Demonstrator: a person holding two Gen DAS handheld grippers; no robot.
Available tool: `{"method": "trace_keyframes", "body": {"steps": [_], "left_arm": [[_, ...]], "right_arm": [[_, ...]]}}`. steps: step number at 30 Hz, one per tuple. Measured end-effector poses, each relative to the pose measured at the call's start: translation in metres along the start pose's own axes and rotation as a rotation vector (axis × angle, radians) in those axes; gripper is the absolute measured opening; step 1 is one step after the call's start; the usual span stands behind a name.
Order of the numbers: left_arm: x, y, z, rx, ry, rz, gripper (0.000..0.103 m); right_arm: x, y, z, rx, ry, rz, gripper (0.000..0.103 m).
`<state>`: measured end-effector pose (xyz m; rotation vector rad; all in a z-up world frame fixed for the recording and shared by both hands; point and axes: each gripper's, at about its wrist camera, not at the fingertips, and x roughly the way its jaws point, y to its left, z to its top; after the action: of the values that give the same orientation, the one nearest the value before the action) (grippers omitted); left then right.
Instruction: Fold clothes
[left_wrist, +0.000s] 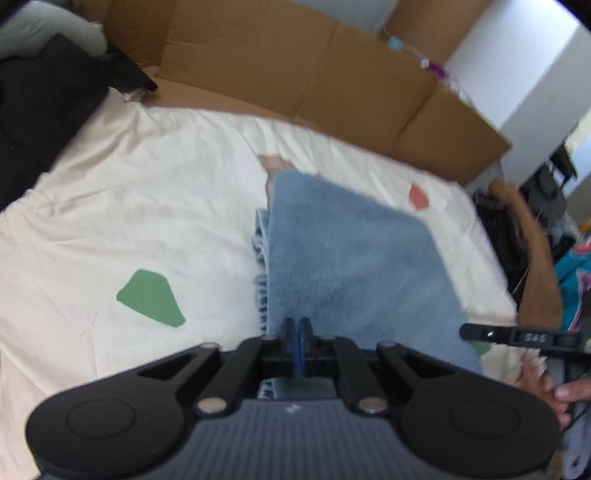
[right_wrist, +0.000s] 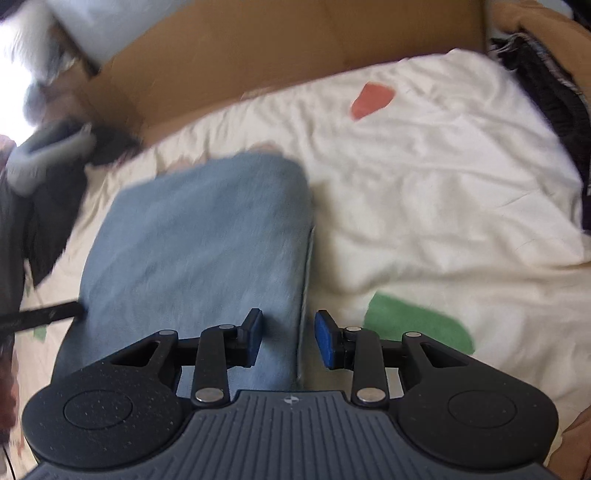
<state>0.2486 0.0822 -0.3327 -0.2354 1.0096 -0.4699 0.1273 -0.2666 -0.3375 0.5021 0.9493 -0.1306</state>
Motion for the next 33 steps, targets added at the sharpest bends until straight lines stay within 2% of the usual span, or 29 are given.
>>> {"method": "trace_keyframes", "body": {"steps": [2,5,9,13,15,19,21,30,33], "left_arm": [[-0.001,0.005,-0.001,-0.029,-0.022,0.006,0.053],[0.005,0.018,-0.003,-0.084,-0.022,0.011,0.051],[0.013,0.033,-0.002,-0.168,-0.033,-0.050,0.051],[0.027,0.044,0.000,-0.249,-0.030,-0.106,0.052],[0.032,0.044,0.000,-0.260,-0.020,-0.130,0.054],[0.042,0.046,0.000,-0.271,-0.003,-0.155,0.063],[0.047,0.048,0.000,-0.285,0.011,-0.175,0.064],[0.074,0.061,-0.008,-0.396,0.135,-0.337,0.072],[0.080,0.056,-0.007,-0.353,0.152,-0.368,0.078]], "right_arm": [[0.003,-0.004,0.004,0.012,0.007,0.007,0.039],[0.009,-0.008,0.008,0.012,0.021,0.018,0.048],[0.014,-0.013,0.012,0.015,0.026,0.049,0.049],[0.018,-0.017,0.016,0.071,0.030,0.072,0.051],[0.021,-0.018,0.018,0.092,0.033,0.083,0.051],[0.027,-0.015,0.019,0.092,0.048,0.099,0.053],[0.029,-0.013,0.019,0.085,0.058,0.107,0.053],[0.041,-0.012,0.018,0.085,0.125,0.174,0.058],[0.048,-0.016,0.016,0.113,0.150,0.216,0.058]]}}
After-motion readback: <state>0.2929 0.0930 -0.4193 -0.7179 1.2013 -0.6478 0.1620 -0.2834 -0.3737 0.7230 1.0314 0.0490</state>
